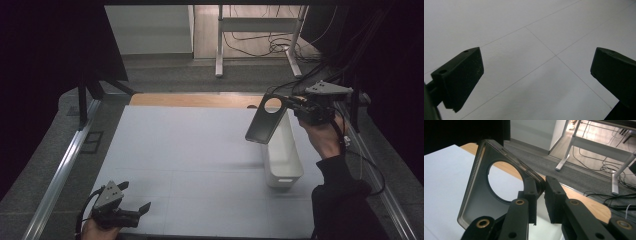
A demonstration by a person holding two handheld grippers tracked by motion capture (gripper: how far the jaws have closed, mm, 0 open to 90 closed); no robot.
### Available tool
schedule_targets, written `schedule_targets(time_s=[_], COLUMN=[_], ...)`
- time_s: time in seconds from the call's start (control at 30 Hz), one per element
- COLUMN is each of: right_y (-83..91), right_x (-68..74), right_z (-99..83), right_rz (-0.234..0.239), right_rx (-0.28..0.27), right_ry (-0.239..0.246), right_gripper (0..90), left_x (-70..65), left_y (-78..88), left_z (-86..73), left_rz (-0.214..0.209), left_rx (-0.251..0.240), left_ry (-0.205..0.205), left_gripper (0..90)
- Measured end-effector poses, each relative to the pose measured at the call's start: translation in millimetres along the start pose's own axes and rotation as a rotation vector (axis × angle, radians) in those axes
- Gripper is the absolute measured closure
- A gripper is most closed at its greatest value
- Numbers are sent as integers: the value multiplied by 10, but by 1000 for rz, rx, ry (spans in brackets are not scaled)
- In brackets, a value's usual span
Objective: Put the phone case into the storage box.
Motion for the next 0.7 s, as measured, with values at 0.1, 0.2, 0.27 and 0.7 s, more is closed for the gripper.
schedule_targets(time_s=[0.1, 0.2, 0.27, 0.7], right_y=[4, -1, -5, -44], right_x=[-61, -134, -173, -463], right_z=[13, 24, 26, 52], right_rz=[-10, -27, -35, -97], right_rx=[-2, -2, 0, 15], right_ry=[-6, -3, -6, -11], right_gripper=[795, 795, 795, 796], left_x=[0, -1, -1, -6], left_y=[-1, -1, -2, -2], left_z=[0, 0, 0, 2], left_rz=[-1, -3, -2, -14], left_rx=[1, 1, 2, 2], left_ry=[0, -2, -4, -15], left_gripper=[0, 0, 0, 0])
Point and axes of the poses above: each handheld gripper's, and its own axes: y roughly backward along the jaws, z roughly out of its top, x roughly to its left, the point moved 4 cm from there along -y, roughly forward along the jaws, and after that the axes turned 13 degrees about x, right-handed, at the moved point
